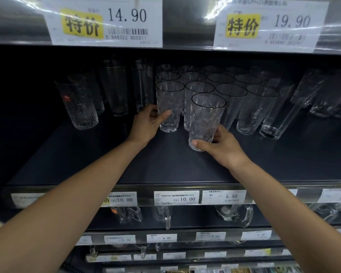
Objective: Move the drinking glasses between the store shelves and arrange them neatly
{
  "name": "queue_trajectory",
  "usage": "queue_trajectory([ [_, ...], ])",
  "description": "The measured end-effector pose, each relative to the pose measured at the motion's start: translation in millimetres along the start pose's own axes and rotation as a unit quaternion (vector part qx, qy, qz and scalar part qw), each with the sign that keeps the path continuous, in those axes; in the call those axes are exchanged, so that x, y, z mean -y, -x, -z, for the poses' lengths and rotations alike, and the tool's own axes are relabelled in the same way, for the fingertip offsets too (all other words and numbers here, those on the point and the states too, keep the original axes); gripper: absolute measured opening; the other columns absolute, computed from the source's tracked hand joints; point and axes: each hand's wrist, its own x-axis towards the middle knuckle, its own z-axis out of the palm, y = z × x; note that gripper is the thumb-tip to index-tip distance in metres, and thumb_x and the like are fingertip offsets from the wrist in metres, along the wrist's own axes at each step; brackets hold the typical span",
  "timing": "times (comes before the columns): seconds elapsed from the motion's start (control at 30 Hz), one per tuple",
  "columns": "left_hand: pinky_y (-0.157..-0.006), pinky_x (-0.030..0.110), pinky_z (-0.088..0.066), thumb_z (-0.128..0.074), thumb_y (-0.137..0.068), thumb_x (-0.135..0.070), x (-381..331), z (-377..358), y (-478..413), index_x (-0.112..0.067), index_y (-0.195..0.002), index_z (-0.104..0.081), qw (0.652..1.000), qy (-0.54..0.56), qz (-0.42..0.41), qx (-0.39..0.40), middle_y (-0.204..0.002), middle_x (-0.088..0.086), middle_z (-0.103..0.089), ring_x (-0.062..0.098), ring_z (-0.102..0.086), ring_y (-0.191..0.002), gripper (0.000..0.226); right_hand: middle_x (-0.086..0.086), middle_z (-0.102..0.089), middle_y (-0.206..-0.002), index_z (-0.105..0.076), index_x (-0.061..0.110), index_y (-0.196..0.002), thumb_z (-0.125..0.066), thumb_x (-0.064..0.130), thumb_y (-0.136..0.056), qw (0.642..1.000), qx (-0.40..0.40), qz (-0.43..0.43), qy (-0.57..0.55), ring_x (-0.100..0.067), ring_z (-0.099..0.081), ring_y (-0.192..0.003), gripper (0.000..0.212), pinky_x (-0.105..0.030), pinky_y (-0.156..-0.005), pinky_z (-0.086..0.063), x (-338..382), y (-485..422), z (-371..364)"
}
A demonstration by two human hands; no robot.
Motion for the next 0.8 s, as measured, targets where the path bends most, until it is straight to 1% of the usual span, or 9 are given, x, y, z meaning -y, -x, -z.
queue_trajectory([
  [0.1, -0.067, 0.008, -0.049, -0.069, -0.089, -0.045, 0, 0, 1, -0.014, -0.118, -0.063, 1.0, 0.0, 0.001, 0.002, -0.093, -0.011, -0.064, -0.004, -0.063, -0.083, 0.043, 0.008, -0.069, -0.118, -0.057, 0.023, -0.128, -0.087, 0.032, -0.072, 1.0, 0.001, -0.001, 0.001, -0.009, -0.064, -0.109, 0.064, -0.031, -0.101, -0.049, 0, 0, 0],
  [0.27, -0.065, 0.004, -0.047, -0.068, -0.089, -0.046, 0, -1, 0, -0.015, -0.115, -0.066, 1.0, -0.004, 0.005, 0.002, -0.095, -0.007, -0.067, -0.005, -0.063, -0.083, 0.041, 0.009, -0.068, -0.118, -0.056, 0.024, -0.13, -0.086, 0.031, -0.073, 1.0, 0.004, -0.003, -0.002, -0.008, -0.063, -0.109, 0.065, -0.026, -0.098, -0.048, 2, 2, 0],
  [0.43, -0.067, 0.003, -0.047, -0.068, -0.089, -0.044, -1, 1, 2, -0.013, -0.117, -0.066, 1.0, -0.006, 0.007, 0.007, -0.098, -0.003, -0.068, -0.005, -0.063, -0.083, 0.042, 0.009, -0.067, -0.118, -0.056, 0.025, -0.129, -0.086, 0.033, -0.073, 1.0, 0.011, -0.015, -0.001, -0.008, -0.062, -0.108, 0.063, -0.028, -0.099, -0.048, 3, 2, 1],
  [0.5, -0.066, 0.002, -0.046, -0.067, -0.09, -0.045, -3, 2, 4, -0.012, -0.118, -0.066, 1.0, -0.01, 0.01, 0.009, -0.099, -0.003, -0.068, -0.005, -0.063, -0.084, 0.043, 0.01, -0.067, -0.118, -0.057, 0.027, -0.126, -0.087, 0.037, -0.071, 1.0, 0.016, -0.024, 0.002, -0.008, -0.062, -0.108, 0.064, -0.03, -0.101, -0.048, 2, 2, 2],
  [0.6, -0.065, 0.001, -0.045, -0.067, -0.09, -0.045, -8, 5, 7, -0.012, -0.12, -0.064, 0.999, -0.01, 0.025, 0.019, -0.1, -0.002, -0.068, 0.002, -0.066, -0.088, 0.045, 0.011, -0.067, -0.12, -0.055, 0.028, -0.127, -0.087, 0.047, -0.062, 0.999, 0.027, -0.038, 0.008, -0.008, -0.062, -0.111, 0.075, -0.035, -0.104, -0.048, 2, 1, 4],
  [0.67, -0.064, 0.001, -0.045, -0.067, -0.09, -0.046, -9, 7, 8, -0.011, -0.125, -0.061, 0.999, -0.008, 0.039, 0.033, -0.104, -0.001, -0.067, 0.004, -0.065, -0.09, 0.05, 0.012, -0.065, -0.122, -0.05, 0.027, -0.131, -0.087, 0.056, -0.054, 0.998, 0.031, -0.052, 0.007, -0.008, -0.062, -0.112, 0.091, -0.036, -0.105, -0.047, 6, 3, 5],
  [0.73, -0.069, 0.003, -0.045, -0.068, -0.088, -0.048, -9, 10, 11, -0.009, -0.134, -0.055, 0.997, -0.013, 0.053, 0.05, -0.114, 0.002, -0.065, 0.006, -0.064, -0.095, 0.061, 0.012, -0.064, -0.123, -0.046, 0.025, -0.135, -0.087, 0.06, -0.048, 0.997, 0.034, -0.065, -0.004, -0.007, -0.061, -0.113, 0.101, -0.035, -0.106, -0.046, 11, 6, 6],
  [0.77, -0.074, 0.007, -0.046, -0.07, -0.087, -0.047, -9, 12, 13, -0.008, -0.138, -0.051, 0.996, -0.013, 0.063, 0.057, -0.12, 0.005, -0.064, 0.009, -0.064, -0.101, 0.066, 0.013, -0.064, -0.122, -0.046, 0.024, -0.135, -0.088, 0.058, -0.051, 0.997, 0.037, -0.07, -0.009, -0.006, -0.061, -0.112, 0.1, -0.033, -0.107, -0.045, 13, 8, 6],
  [0.8, -0.081, 0.012, -0.048, -0.072, -0.087, -0.042, -10, 15, 16, -0.008, -0.143, -0.047, 0.995, -0.01, 0.075, 0.063, -0.125, 0.007, -0.063, 0.013, -0.063, -0.105, 0.07, 0.015, -0.063, -0.118, -0.046, 0.023, -0.133, -0.088, 0.053, -0.058, 0.996, 0.042, -0.074, -0.013, -0.003, -0.06, -0.109, 0.091, -0.03, -0.105, -0.044, 15, 11, 6],
])
